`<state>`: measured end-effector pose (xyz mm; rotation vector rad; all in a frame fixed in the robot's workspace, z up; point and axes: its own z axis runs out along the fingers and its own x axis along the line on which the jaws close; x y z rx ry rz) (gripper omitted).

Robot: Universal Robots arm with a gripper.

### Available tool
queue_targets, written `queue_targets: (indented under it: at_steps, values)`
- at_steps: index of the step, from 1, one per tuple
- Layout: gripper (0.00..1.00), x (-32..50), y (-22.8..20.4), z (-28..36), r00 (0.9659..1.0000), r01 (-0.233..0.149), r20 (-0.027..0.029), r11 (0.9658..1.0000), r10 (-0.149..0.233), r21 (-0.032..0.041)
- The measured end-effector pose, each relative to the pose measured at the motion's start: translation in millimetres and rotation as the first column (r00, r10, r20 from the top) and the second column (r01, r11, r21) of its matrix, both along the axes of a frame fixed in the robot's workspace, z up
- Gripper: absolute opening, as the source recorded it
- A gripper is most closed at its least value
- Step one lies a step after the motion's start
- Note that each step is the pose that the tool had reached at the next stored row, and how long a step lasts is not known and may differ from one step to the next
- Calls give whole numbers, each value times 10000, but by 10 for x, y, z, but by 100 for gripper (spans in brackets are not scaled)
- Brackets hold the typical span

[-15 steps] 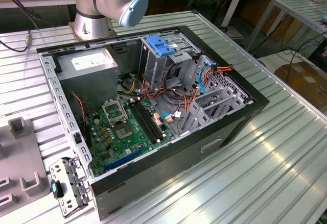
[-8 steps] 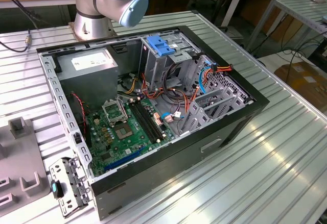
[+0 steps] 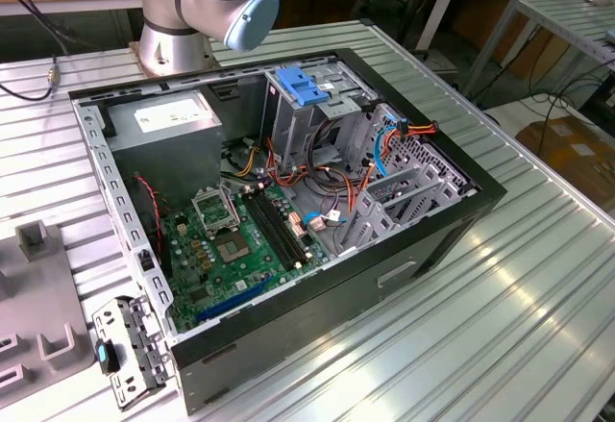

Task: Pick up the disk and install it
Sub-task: 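Pick up the disk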

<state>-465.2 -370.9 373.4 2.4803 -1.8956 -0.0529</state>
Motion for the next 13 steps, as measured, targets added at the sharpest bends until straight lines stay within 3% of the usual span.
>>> queue_targets:
  at_steps: [3,5,6,7,8,10,12,13]
  values:
    - [30,0,0,-41,9984,569,0,9984,-569,0]
    - [31,4,0,-99,9935,1142,1,9935,-1142,0]
    - [37,5,0,-129,9902,1398,0,9902,-1398,0]
    - [37,9,0,-144,9886,1507,1,9886,-1507,0]
    - [44,12,0,-158,9871,1604,0,9871,-1604,0]
    - [44,30,0,-211,9831,1828,-1,9831,-1828,-1]
    - [45,38,0,-256,9825,1865,4,9825,-1865,-12]
    - [51,39,0,-270,9823,1871,34,9823,-1871,-93]
